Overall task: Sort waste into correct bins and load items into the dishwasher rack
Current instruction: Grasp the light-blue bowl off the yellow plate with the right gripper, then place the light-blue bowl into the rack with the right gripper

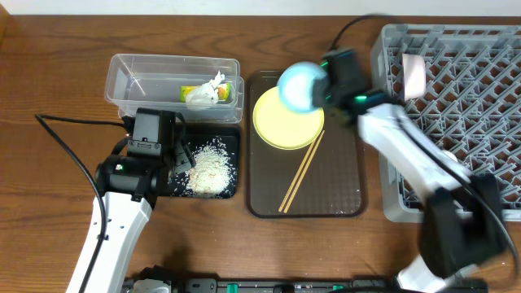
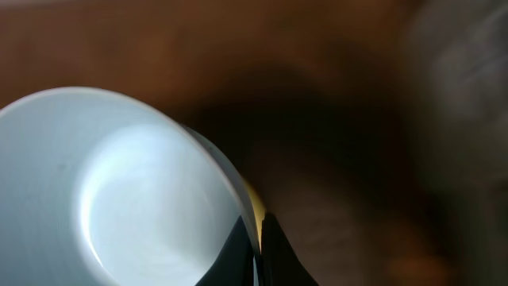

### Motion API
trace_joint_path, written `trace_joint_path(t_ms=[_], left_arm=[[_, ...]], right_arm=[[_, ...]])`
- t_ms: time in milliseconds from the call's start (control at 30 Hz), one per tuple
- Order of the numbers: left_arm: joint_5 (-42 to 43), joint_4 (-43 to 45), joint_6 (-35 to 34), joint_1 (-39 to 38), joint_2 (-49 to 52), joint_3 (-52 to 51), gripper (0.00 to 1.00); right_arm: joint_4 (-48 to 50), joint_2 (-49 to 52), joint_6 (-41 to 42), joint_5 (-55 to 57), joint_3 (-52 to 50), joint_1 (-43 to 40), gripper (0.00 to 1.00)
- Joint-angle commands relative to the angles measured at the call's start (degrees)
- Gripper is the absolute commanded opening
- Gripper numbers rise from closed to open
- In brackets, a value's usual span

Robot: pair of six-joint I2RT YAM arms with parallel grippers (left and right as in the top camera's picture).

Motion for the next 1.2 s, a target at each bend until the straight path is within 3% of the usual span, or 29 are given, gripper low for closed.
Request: trace_joint_path(t_ms=[0, 100, 267, 567, 1167], left_arm=[[-1.4, -0.2, -0.6, 0.3, 0.3, -0.6, 0.73], [-1.4, -0.2, -0.6, 0.3, 0.3, -0.6, 0.73], [-1.4, -0.2, -0.6, 0.3, 0.3, -0.6, 0.73], [-1.4, -0.2, -0.6, 0.3, 0.3, -0.6, 0.73], [-1.3, -0.2, -0.6, 0.3, 0.3, -0.6, 0.73]], right_arm=[[1.8, -6.6, -12.1, 15.1, 0.4, -4.0, 0.02], [6.2, -8.5, -21.9, 22.7, 0.4, -7.7, 0.01], [17.8, -8.1, -46.6, 30.8, 0.4, -15.2, 0.01], [32.7, -1.6, -69.3, 31.5, 0.4, -26.6, 0.01], [46.0, 16.0, -70.6, 32.4, 0.4, -30.0, 0.01]])
